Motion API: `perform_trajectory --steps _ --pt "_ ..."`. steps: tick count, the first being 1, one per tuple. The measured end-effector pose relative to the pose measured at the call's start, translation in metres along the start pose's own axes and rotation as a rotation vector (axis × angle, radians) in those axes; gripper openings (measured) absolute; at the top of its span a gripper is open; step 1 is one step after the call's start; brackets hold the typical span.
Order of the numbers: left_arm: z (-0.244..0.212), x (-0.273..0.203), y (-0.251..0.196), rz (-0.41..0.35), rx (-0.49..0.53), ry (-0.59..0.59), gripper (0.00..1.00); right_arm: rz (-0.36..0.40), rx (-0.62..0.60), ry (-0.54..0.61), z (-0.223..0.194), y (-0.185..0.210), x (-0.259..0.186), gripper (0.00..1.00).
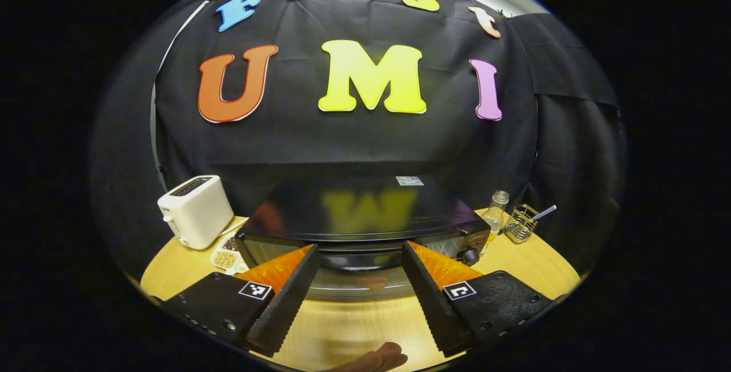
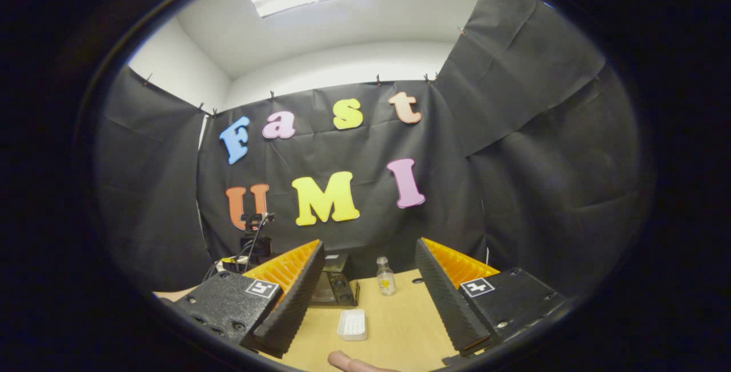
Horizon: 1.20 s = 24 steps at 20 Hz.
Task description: Open the electric oven with the left hand, put the food in, and close the electric oven.
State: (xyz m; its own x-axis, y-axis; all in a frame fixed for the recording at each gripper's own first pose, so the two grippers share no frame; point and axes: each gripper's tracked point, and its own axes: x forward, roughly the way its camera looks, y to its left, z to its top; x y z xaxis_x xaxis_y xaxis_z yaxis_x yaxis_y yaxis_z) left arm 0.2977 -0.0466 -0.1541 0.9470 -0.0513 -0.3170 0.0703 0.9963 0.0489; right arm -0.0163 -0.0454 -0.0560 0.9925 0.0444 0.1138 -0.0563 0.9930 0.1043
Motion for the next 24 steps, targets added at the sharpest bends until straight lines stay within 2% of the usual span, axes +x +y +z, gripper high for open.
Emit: perform_trajectory --steps 1,2,3,5,8,13,15,16,17,18,22,23,24 --pt "0.003 -0.011 -0.003 -0.007 0.001 -0.009 0.93 0.001 -0.001 0.0 0.0 0.001 0.0 1.0" --pt "0.008 -0.024 -0.006 -0.022 0.001 -0.024 0.93 -0.001 -0.001 0.002 0.0 0.001 0.0 0.96" --pt "0.014 -0.039 -0.008 -0.026 -0.002 -0.044 0.93 -0.003 -0.002 0.008 -0.001 0.001 0.0 1.0" --pt "0.027 -0.076 -0.005 -0.027 0.009 -0.078 0.94 -0.001 -0.008 0.018 -0.002 0.003 -0.001 1.0" --pt "0.065 -0.136 0.001 -0.016 0.034 -0.198 0.94 0.01 -0.008 0.029 -0.002 0.011 -0.002 1.0" --pt "0.096 -0.229 -0.009 -0.076 0.044 -0.285 0.94 -0.009 -0.05 0.056 -0.001 0.016 0.004 1.0" --pt "0.102 -0.256 0.002 -0.048 0.054 -0.297 0.94 -0.014 -0.073 0.033 0.012 0.021 0.003 1.0" --pt "0.106 -0.268 0.005 -0.034 0.058 -0.314 0.94 -0.012 -0.08 0.023 0.018 0.025 0.0 0.95" --pt "0.107 -0.28 0.006 -0.026 0.058 -0.324 0.94 -0.009 -0.084 0.016 0.021 0.029 -0.002 1.0" --pt "0.104 -0.292 0.005 -0.025 0.054 -0.325 0.94 -0.005 -0.087 0.011 0.025 0.033 -0.004 0.95" --pt "0.091 -0.331 0.011 0.007 0.069 -0.361 0.94 0.041 -0.09 0.004 0.029 0.055 -0.011 0.95" --pt "0.085 -0.338 0.015 0.027 0.07 -0.364 0.94 0.056 -0.087 0.008 0.027 0.06 -0.013 1.0" --pt "0.078 -0.344 0.018 0.051 0.063 -0.374 0.94 0.07 -0.085 0.01 0.026 0.064 -0.014 1.0"
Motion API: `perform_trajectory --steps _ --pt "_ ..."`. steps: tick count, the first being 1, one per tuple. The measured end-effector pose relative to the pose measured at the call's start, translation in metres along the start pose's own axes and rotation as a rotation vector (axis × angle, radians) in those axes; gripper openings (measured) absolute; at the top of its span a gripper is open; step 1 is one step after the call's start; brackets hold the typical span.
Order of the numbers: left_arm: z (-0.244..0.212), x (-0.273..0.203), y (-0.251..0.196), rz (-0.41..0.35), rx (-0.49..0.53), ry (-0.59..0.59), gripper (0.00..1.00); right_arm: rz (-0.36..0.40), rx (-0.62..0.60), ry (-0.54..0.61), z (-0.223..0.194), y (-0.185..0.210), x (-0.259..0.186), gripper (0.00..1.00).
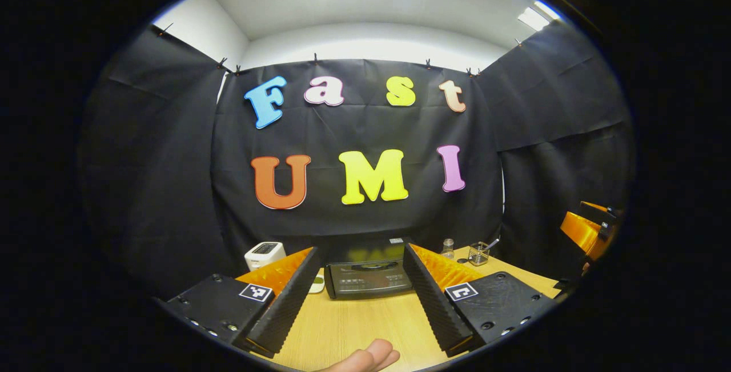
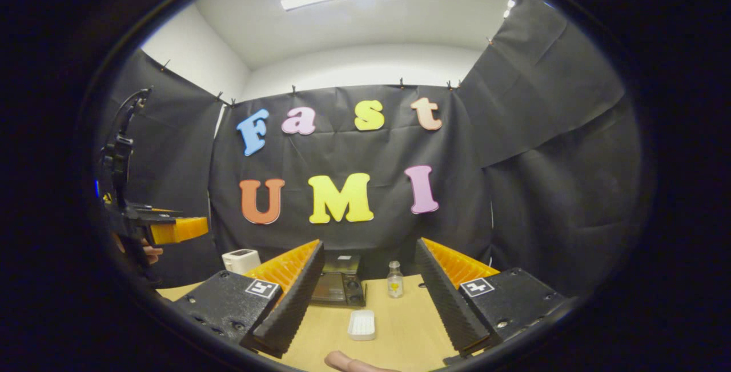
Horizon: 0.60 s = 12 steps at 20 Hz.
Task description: Open the electric oven with the left hand, put the food in, and close the electric oven.
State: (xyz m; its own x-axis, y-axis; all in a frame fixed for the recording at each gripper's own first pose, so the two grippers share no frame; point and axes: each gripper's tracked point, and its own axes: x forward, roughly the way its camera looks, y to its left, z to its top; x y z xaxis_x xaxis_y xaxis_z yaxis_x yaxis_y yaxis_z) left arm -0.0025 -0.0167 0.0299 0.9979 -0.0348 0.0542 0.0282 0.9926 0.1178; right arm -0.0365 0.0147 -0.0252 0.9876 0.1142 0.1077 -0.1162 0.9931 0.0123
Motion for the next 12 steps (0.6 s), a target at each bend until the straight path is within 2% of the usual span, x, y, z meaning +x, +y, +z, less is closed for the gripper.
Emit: perform_trajectory --steps 2,6,7,8,9,11,12 --pt "-0.005 -0.01 -0.009 0.012 -0.036 -0.012 0.94 0.009 -0.005 0.005 -0.003 0.002 0.001 1.0" --pt "-0.014 -0.019 -0.036 -0.038 -0.057 -0.018 0.94 0.002 -0.018 0.031 -0.013 0.001 0.005 1.0" --pt "-0.017 -0.021 -0.033 -0.025 -0.043 -0.018 0.94 0.003 -0.017 0.033 -0.014 0.0 0.004 1.0" --pt "-0.02 -0.023 -0.03 -0.013 -0.03 -0.018 0.94 0.002 -0.011 0.033 -0.014 -0.001 0.004 0.96" --pt "-0.023 -0.025 -0.03 0.0 -0.027 -0.017 0.94 0.003 -0.004 0.035 -0.017 -0.003 0.004 1.0" --pt "-0.027 -0.029 -0.031 0.009 -0.044 -0.011 0.94 0.005 0.011 0.041 -0.021 -0.006 0.004 1.0" --pt "-0.025 -0.03 -0.032 0.006 -0.05 -0.022 0.94 0.007 0.014 0.046 -0.023 -0.006 0.004 0.96"
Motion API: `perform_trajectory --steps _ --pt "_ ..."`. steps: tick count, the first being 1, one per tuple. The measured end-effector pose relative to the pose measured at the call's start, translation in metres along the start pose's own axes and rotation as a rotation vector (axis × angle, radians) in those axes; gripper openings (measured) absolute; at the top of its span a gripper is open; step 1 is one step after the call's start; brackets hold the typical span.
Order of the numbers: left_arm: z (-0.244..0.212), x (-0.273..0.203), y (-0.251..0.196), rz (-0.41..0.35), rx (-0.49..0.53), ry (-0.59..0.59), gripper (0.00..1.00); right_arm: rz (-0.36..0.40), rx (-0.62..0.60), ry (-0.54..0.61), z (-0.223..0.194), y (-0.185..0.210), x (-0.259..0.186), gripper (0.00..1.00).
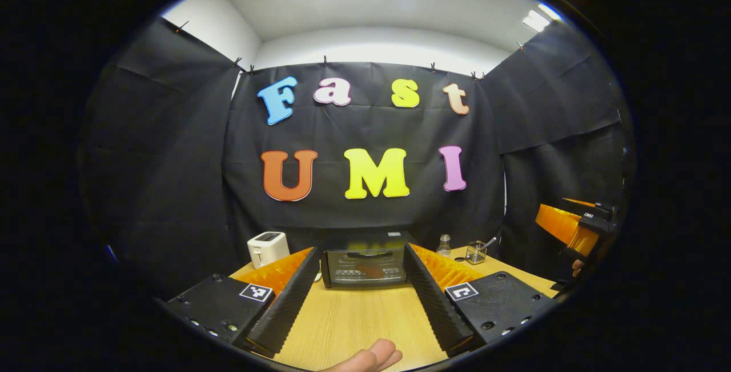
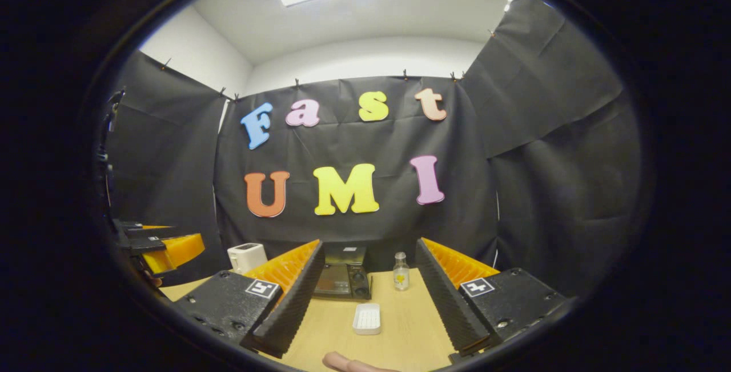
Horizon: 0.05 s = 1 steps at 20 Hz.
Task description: Open the electric oven with the left hand, put the food in, and close the electric oven.
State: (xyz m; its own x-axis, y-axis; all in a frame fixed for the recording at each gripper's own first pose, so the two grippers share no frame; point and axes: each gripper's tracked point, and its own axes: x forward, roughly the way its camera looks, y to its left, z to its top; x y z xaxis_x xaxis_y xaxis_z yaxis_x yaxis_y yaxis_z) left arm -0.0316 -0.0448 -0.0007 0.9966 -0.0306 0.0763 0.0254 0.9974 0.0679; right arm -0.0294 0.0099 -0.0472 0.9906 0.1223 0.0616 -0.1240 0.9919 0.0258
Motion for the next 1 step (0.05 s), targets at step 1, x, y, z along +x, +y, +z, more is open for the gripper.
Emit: perform_trajectory --steps 1 --pt "0.003 -0.0015 -0.0018 -0.007 -0.004 -0.009 0.94 0.005 -0.001 0.006 -0.0015 0.0007 0.0005 0.96"
